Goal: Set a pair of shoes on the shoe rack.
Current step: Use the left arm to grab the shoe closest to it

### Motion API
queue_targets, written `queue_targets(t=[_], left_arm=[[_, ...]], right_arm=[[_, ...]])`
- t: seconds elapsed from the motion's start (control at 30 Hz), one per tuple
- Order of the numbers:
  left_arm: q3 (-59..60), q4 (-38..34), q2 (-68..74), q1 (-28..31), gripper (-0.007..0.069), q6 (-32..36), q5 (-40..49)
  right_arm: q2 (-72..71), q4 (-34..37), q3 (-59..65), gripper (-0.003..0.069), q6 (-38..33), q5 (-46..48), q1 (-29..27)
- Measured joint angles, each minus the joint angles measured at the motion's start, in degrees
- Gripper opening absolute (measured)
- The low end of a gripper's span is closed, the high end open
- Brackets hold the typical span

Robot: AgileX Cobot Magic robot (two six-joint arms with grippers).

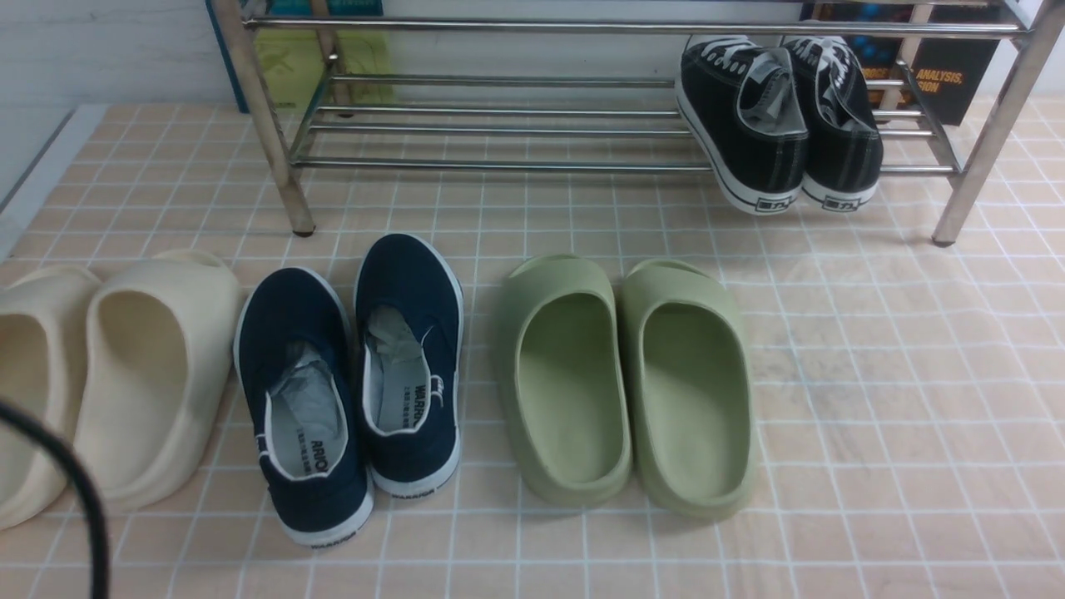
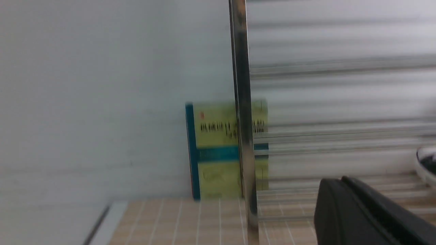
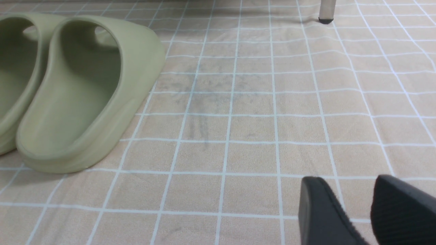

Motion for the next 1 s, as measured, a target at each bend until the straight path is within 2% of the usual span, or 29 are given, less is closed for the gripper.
queue_targets(t=[0.13, 0.27, 0.4, 0.47, 0.6, 0.77, 0.8, 0.83, 0.87, 0.9, 0.93, 1.0], left_arm=[[-0.6, -2.5, 10.0, 0.0, 0.0002, -1.6, 3.0], [-7.8, -8.5, 24.7, 0.0, 0.0002, -7.1, 25.2], [-13.8, -13.6, 36.8, 0.0, 0.0006, -7.4, 43.3], [-15.6, -14.7, 42.1, -0.1, 0.001, -5.4, 47.0], [-16.3, -13.6, 45.9, -1.7, 0.0015, -5.1, 45.5], [-16.5, -1.5, 47.7, -11.8, 0.0015, -16.7, 41.8], [-16.5, 6.5, 48.2, -15.8, 0.002, -24.3, 40.3], [-16.5, 9.4, 48.5, -16.9, 0.0021, -27.1, 39.6], [-16.5, 16.3, 49.0, -18.4, 0.0027, -34.1, 37.9], [-16.5, 17.2, 49.1, -18.4, 0.0027, -34.1, 37.6], [-16.5, 25.0, 49.8, -18.7, 0.0044, -43.7, 35.3], [-16.5, 32.9, 50.8, -18.6, 0.0081, -52.8, 33.2]], right_arm=[[0.0, 0.0, 0.0, 0.0239, 0.0, 0.0, 0.0], [0.0, 0.0, 0.0, 0.0239, 0.0, 0.0, 0.0], [0.0, 0.0, 0.0, 0.0239, 0.0, 0.0, 0.0], [0.0, 0.0, 0.0, 0.0239, 0.0, 0.0, 0.0], [0.0, 0.0, 0.0, 0.0239, 0.0, 0.0, 0.0], [0.0, 0.0, 0.0, 0.0239, 0.0, 0.0, 0.0], [0.0, 0.0, 0.0, 0.0239, 0.0, 0.0, 0.0], [0.0, 0.0, 0.0, 0.0239, 0.0, 0.0, 0.0], [0.0, 0.0, 0.0, 0.0239, 0.0, 0.0, 0.0], [0.0, 0.0, 0.0, 0.0239, 0.0, 0.0, 0.0], [0.0, 0.0, 0.0, 0.0239, 0.0, 0.0, 0.0], [0.0, 0.0, 0.0, 0.0239, 0.0, 0.0, 0.0]])
